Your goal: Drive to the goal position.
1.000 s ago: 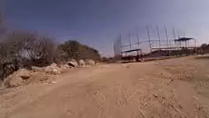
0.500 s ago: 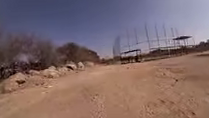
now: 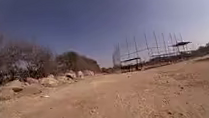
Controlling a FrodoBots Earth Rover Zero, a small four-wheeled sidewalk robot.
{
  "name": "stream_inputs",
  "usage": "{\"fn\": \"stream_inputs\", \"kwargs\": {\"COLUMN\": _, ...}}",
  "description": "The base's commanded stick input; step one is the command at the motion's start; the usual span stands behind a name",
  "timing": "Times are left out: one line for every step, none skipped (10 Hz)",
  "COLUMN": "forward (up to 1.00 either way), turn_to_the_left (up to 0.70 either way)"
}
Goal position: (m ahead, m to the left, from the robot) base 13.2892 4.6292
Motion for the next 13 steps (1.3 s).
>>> {"fn": "stream_inputs", "kwargs": {"forward": 0.5, "turn_to_the_left": 0.0}}
{"fn": "stream_inputs", "kwargs": {"forward": 0.5, "turn_to_the_left": 0.0}}
{"fn": "stream_inputs", "kwargs": {"forward": 0.5, "turn_to_the_left": 0.0}}
{"fn": "stream_inputs", "kwargs": {"forward": 0.5, "turn_to_the_left": 0.0}}
{"fn": "stream_inputs", "kwargs": {"forward": 0.5, "turn_to_the_left": 0.0}}
{"fn": "stream_inputs", "kwargs": {"forward": 0.5, "turn_to_the_left": 0.0}}
{"fn": "stream_inputs", "kwargs": {"forward": 0.5, "turn_to_the_left": 0.0}}
{"fn": "stream_inputs", "kwargs": {"forward": 0.5, "turn_to_the_left": 0.0}}
{"fn": "stream_inputs", "kwargs": {"forward": 0.5, "turn_to_the_left": 0.0}}
{"fn": "stream_inputs", "kwargs": {"forward": 0.5, "turn_to_the_left": 0.0}}
{"fn": "stream_inputs", "kwargs": {"forward": 0.5, "turn_to_the_left": 0.0}}
{"fn": "stream_inputs", "kwargs": {"forward": 0.5, "turn_to_the_left": 0.0}}
{"fn": "stream_inputs", "kwargs": {"forward": 0.5, "turn_to_the_left": 0.0}}
